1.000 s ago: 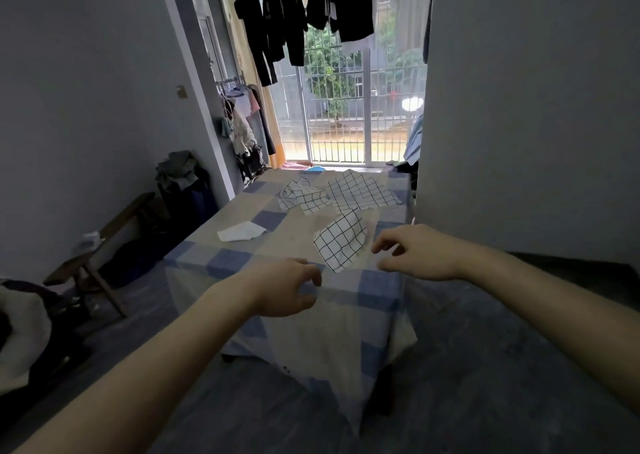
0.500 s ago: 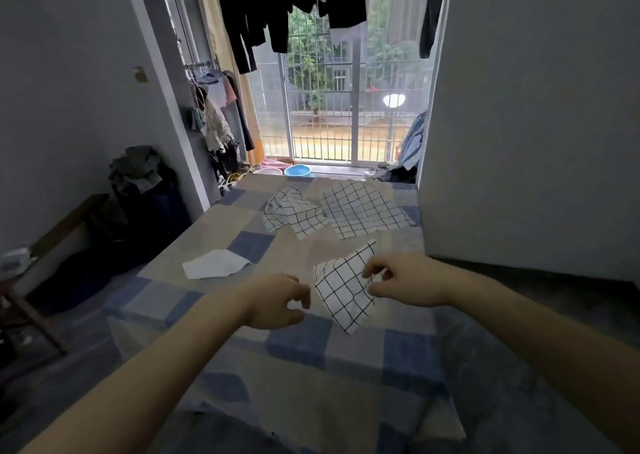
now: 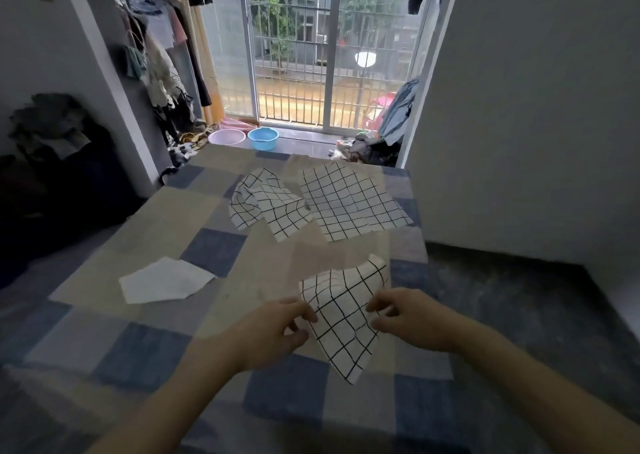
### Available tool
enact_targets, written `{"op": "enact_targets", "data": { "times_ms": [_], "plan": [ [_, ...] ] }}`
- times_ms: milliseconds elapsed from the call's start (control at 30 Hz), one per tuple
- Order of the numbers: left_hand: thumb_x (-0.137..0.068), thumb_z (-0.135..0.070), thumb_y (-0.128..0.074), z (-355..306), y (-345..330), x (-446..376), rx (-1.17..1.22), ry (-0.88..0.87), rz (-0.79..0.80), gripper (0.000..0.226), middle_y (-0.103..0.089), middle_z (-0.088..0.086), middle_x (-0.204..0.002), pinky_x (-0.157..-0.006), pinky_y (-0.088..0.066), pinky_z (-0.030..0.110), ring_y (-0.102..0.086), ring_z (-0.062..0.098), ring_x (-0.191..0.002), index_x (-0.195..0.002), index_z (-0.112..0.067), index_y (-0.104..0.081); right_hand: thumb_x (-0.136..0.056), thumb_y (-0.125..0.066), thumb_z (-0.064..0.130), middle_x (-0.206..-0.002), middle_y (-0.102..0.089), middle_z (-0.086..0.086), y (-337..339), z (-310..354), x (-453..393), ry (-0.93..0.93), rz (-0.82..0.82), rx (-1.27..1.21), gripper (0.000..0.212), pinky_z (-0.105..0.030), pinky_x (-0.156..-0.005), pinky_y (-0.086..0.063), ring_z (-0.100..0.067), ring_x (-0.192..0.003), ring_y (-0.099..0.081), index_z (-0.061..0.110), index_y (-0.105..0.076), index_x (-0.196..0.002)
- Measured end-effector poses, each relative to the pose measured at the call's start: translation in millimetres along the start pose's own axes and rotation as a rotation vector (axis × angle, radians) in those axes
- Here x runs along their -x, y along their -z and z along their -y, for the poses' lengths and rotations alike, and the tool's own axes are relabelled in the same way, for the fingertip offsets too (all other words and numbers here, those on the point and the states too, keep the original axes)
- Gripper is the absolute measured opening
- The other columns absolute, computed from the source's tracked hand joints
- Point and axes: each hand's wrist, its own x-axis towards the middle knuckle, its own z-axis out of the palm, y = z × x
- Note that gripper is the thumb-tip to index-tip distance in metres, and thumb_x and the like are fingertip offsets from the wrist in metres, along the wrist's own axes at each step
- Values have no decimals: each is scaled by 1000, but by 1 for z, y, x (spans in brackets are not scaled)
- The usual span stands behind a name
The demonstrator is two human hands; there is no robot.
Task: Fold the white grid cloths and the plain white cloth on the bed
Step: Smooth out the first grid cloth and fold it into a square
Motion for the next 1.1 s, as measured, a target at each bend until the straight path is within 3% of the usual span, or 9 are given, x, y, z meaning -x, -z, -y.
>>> {"op": "enact_targets", "data": {
  "times_ms": [167,300,367,433,533,767,867,967,1100],
  "plan": [
    [-92,-12,-53,34,-10,-18,31,69,-10,26,-56,-19,-110,-81,-46,18,-55,0,-92,-108,-29,-63,-91,-59,34,-115,-59,9,-12,-6,-37,-7,10,-130,28,-25,-89,-50,-4,-103,-57,29,-58,-118],
    [-90,-6,-54,51,-17,-44,198,177,-145,36,-59,-23,-101,-77,-46,13,-57,1,-89,-91,-42,-59,-92,-60,32,-110,-60,13,-1,-24,-53,-23,-52,-235,24,-21,-85,-51,-1,-100,-58,30,-60,-115],
    [-91,-10,-57,57,-25,-64,258,257,-147,26,-61,-15,-102,-76,-44,8,-58,3,-92,-97,-36,-59,-91,-60,34,-110,-61,13,4,-37,-62,-31,-83,-245,22,-25,-89,-52,-2,-100,-59,31,-61,-113],
    [-92,-18,-59,64,-40,-84,310,348,-87,21,-60,-6,-110,-83,-48,16,-59,9,-97,-111,-27,-57,-90,-60,36,-111,-62,12,5,-47,-71,-32,-90,-257,24,-31,-91,-53,-3,-100,-60,31,-61,-113],
    [-92,-17,-58,72,-57,-108,408,496,-57,34,-55,2,-117,-83,-50,27,-57,18,-102,-125,-15,-49,-89,-60,37,-111,-62,13,4,-56,-83,-31,-72,-279,25,-33,-90,-54,-4,-100,-60,31,-61,-114],
    [-95,-26,-52,73,-76,-133,609,792,-124,29,-59,5,-99,-64,-45,28,-57,19,-84,-118,-17,-37,-89,-63,30,-116,-53,7,-4,-64,-104,-73,-33,-320,40,-21,-82,-52,-7,-100,-57,26,-49,-127],
    [-95,-25,-49,73,-78,-137,760,820,-121,19,-66,7,-101,-61,-44,25,-58,18,-75,-112,-21,-41,-90,-61,30,-123,-50,6,-8,-69,-113,-89,3,-324,47,-15,-79,-47,-5,-104,-53,26,-44,-133],
    [-90,-8,-57,78,-83,-141,889,785,-185,17,-67,9,-90,-57,-43,26,-53,17,-65,-105,-15,-55,-90,-61,33,-130,-45,4,-15,-71,-124,-107,36,-314,51,-11,-73,-44,-5,-105,-52,28,-40,-137],
    [-84,10,-52,78,-81,-146,945,735,-214,28,-63,9,-89,-54,-44,20,-54,15,-68,-99,-11,-64,-88,-62,35,-136,-43,5,-22,-69,-138,-124,76,-260,63,-27,-96,-46,-9,-110,-51,28,-33,-143]
  ]
}}
